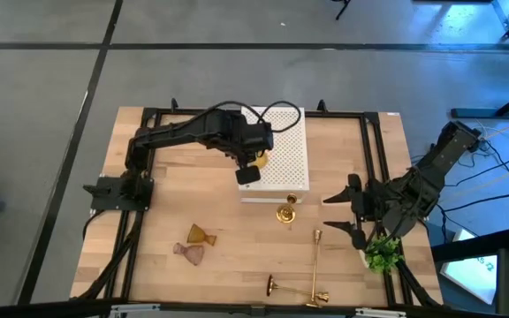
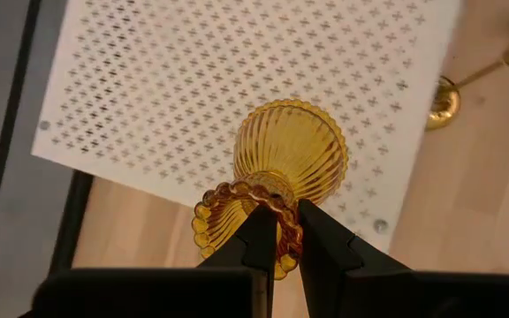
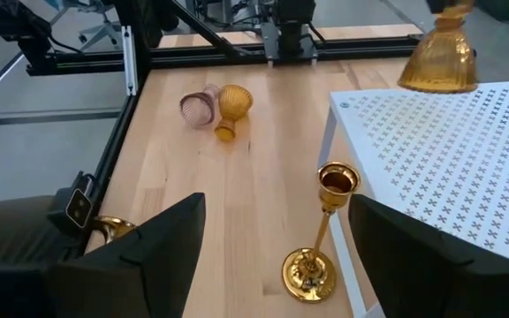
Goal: Pick & Place candle stick holders
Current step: Put the top yellow candle holder on the shelf
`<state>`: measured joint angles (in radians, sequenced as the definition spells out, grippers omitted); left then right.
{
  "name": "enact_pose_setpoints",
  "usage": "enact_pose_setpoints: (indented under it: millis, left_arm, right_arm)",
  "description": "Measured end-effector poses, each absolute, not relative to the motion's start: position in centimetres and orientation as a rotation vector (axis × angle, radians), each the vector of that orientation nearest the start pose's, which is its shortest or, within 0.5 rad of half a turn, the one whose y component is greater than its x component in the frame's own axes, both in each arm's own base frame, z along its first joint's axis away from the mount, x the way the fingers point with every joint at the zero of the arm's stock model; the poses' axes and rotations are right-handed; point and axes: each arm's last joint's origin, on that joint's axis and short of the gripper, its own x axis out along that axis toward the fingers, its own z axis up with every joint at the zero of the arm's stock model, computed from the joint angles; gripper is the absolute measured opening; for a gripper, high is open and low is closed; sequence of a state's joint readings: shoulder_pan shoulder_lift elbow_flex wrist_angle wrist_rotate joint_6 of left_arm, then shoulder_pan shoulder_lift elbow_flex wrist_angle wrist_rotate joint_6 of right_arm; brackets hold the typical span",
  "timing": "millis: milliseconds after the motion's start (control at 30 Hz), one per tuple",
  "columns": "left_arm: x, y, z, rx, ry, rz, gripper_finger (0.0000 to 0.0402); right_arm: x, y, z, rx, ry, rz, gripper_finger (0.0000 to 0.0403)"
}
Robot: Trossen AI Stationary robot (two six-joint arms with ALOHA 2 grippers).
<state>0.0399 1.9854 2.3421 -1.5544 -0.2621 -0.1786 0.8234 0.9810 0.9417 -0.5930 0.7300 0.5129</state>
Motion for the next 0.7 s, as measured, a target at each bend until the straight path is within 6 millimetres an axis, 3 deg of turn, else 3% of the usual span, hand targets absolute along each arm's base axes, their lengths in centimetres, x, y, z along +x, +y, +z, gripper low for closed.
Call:
enact_pose_setpoints:
  millis: [400, 700]
  left_arm:
    - [37.3, -0.9, 39.1, -0.015, 1.196, 0.287, 0.0023]
    - [37.8, -0.9, 38.4, 0.034, 1.213, 0.308, 0.0023]
  right_arm:
    - [14.6, 12.8, 32.0, 0.048, 0.447, -0.050, 0.0282]
    - [15.1, 12.8, 31.7, 0.037, 0.459, -0.073, 0.0282]
